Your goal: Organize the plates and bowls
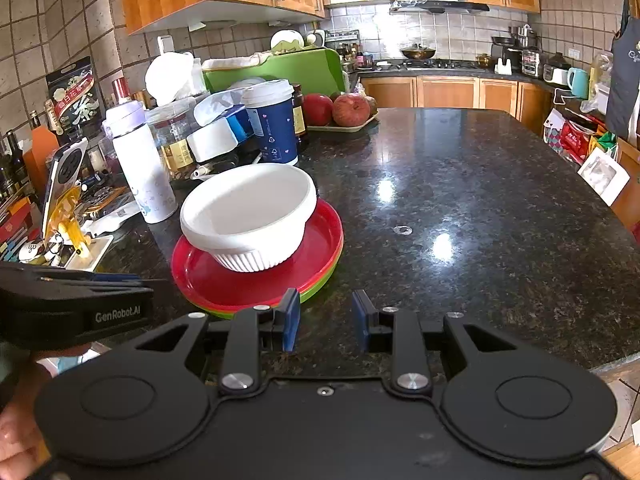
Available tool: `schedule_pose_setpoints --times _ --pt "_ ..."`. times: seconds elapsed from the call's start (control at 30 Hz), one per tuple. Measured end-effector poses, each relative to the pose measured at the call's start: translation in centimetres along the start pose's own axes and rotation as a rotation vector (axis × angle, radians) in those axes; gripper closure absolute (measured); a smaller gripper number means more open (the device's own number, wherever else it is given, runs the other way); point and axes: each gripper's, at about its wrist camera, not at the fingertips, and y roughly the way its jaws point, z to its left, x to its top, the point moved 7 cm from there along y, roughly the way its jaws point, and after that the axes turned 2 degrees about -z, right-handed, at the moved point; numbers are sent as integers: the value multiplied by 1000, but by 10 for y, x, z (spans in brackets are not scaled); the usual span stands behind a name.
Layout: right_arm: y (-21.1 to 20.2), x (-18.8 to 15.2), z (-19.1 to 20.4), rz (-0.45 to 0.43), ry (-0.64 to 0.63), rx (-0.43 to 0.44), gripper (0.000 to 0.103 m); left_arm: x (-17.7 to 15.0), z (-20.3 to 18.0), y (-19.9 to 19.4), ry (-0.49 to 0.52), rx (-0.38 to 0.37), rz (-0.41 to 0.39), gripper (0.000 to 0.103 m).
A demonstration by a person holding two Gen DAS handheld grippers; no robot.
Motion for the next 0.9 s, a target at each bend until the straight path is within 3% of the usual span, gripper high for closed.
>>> schedule_pose_setpoints --times 0.9 --pt "4 0 6 11 -3 5 73 2 5 4 -2 -3 -5 68"
